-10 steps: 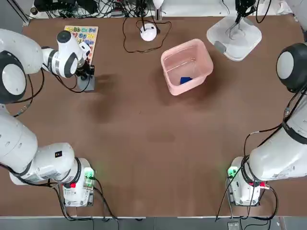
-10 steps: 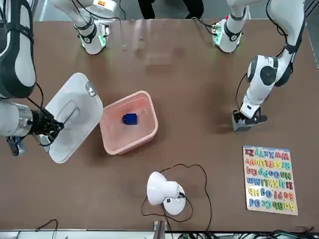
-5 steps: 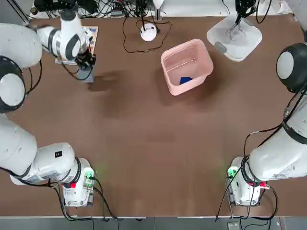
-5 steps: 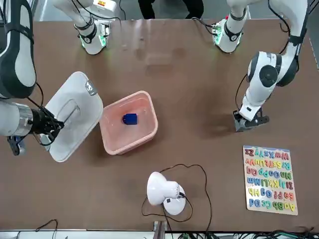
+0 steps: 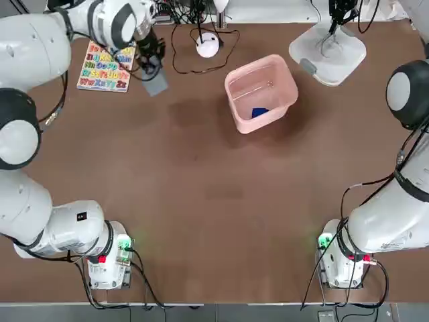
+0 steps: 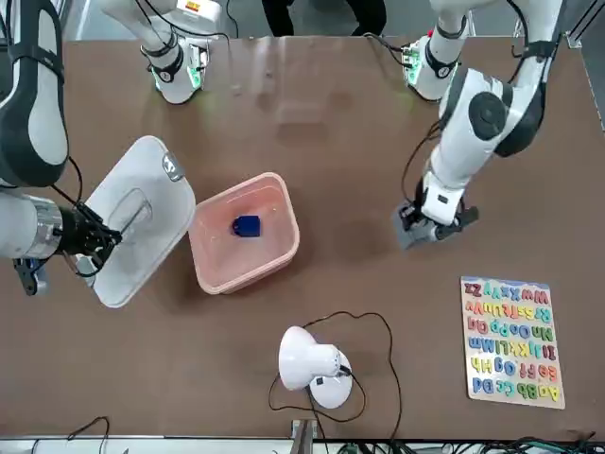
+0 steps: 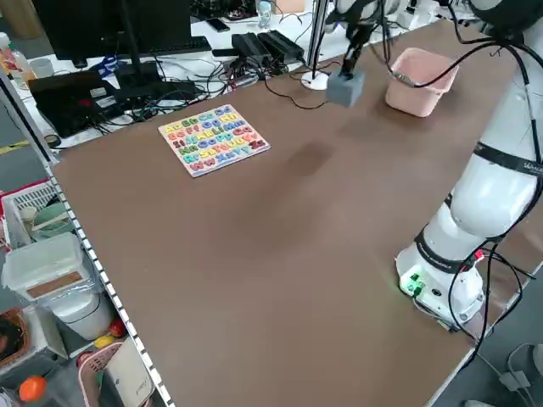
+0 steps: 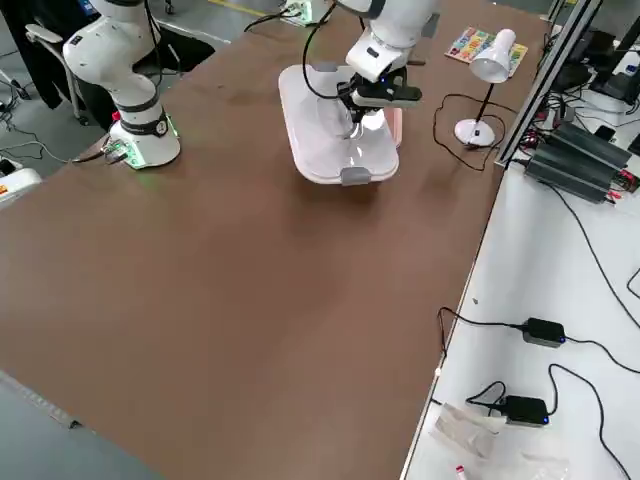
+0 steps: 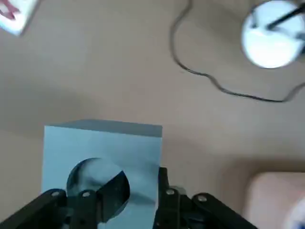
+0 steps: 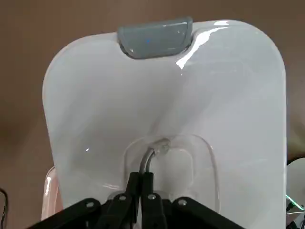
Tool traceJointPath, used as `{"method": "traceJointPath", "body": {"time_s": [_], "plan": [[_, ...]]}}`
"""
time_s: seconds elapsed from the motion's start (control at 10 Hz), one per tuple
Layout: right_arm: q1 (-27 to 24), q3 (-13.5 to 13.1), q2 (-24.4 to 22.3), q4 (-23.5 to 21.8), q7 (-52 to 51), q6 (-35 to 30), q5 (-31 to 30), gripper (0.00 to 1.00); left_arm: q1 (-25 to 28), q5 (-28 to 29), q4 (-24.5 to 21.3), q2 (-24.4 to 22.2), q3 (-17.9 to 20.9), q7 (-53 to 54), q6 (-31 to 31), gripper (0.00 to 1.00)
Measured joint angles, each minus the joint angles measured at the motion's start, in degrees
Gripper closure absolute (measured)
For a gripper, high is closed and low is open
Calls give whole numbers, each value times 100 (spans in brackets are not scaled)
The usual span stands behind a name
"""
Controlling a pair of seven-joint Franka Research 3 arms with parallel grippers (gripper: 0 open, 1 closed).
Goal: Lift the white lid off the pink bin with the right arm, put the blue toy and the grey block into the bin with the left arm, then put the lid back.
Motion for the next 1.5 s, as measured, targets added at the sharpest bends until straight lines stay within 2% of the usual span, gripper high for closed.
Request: {"method": "traceJointPath", "body": {"time_s": [0.1,0.3,0.6,0.8,1.0,1.2,1.5], "plan": [[0,0,0,0,0,0,0,94,-283,-7,405,193,-218,-881,-80,70],[1,1,0,-1,0,-1,0,94,-1225,104,1313,747,-267,-2368,-106,70],[2,2,1,-3,0,-2,0,94,-2424,1218,2409,1849,-199,-4149,-124,70],[2,3,2,-5,0,-2,0,94,-2907,1706,2840,2429,-21,-4753,-111,70],[2,3,3,-6,0,-2,0,94,-3325,1741,3142,2598,403,-5060,17,70],[1,3,3,-7,0,-3,0,94,-3942,1741,3585,2600,1090,-5430,117,70],[0,1,3,-12,0,-3,0,94,-4641,1741,3663,2753,1756,-5768,620,70]]}}
